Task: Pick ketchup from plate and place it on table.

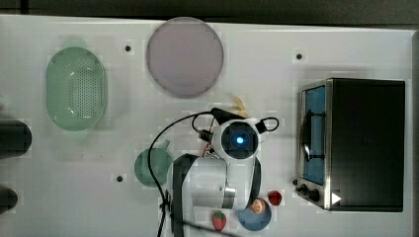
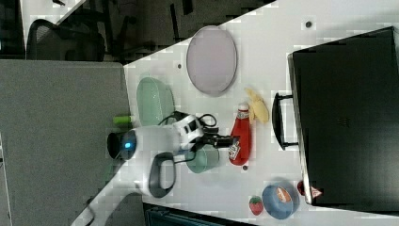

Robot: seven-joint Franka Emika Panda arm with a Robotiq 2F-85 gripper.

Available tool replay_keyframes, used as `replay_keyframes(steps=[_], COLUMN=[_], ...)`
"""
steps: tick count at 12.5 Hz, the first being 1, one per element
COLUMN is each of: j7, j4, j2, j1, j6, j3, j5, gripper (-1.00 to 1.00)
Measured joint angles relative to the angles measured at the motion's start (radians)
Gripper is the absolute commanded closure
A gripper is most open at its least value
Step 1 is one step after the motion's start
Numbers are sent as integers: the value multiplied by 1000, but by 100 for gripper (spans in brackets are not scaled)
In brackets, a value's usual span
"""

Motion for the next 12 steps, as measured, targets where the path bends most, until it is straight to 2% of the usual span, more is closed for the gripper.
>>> replay_keyframes(steps=[3,5,9,12], j7=[152,260,425,451], j4=[59,158,354,455], j2=[-193,-282,-387,-406], j1=[1,-4,-7,-6], j6=[-144,-322,-634,-799], j3=[9,14,10,20], j5=[11,11,0,-4], gripper=[-100,-100,-100,-100])
